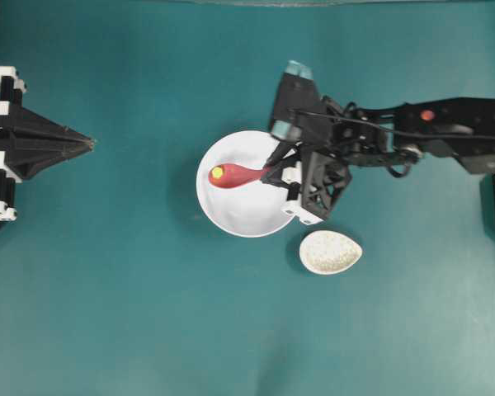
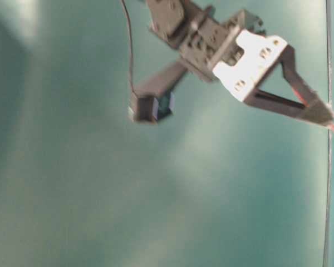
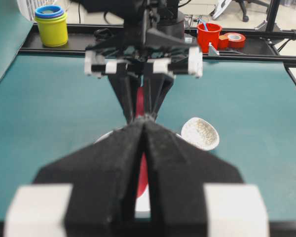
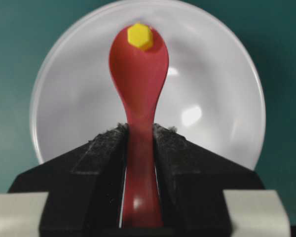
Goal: Scoop the yellow hexagonal prism block from the bowl with a spoon using the right arm.
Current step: 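Tilt and lift the spoon with the yellow block on it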
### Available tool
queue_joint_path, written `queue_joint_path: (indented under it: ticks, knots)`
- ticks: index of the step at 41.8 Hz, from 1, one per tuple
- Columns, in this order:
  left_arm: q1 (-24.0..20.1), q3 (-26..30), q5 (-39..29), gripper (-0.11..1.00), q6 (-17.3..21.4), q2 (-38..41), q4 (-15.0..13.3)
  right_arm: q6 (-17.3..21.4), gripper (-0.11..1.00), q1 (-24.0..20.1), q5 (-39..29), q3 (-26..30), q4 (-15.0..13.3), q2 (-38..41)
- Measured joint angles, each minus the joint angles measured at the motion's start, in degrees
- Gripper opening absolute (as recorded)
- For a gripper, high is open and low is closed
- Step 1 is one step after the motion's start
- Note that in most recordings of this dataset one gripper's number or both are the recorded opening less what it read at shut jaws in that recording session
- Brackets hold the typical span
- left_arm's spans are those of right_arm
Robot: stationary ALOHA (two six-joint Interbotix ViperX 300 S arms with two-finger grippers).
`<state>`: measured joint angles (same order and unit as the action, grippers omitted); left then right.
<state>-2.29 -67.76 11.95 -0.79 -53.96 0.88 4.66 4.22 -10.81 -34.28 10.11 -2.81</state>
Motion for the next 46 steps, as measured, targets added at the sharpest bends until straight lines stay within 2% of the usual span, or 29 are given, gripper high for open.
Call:
queue_joint_path:
  ticks: [7,19,46]
  knots:
    - [0.00,0.00,-0.09,0.00,0.00,0.09,0.09,-0.35,0.22,-1.14,9.40,-4.83,-1.14,-3.87]
    - [0.00,0.00,-0.09,0.00,0.00,0.00,0.00,-1.85,0.22,-1.32,21.97,-11.07,-5.54,-9.93]
    - [0.00,0.00,-0.09,0.00,0.00,-0.18,0.00,-2.20,0.22,-1.32,23.38,-13.27,-7.73,-12.13]
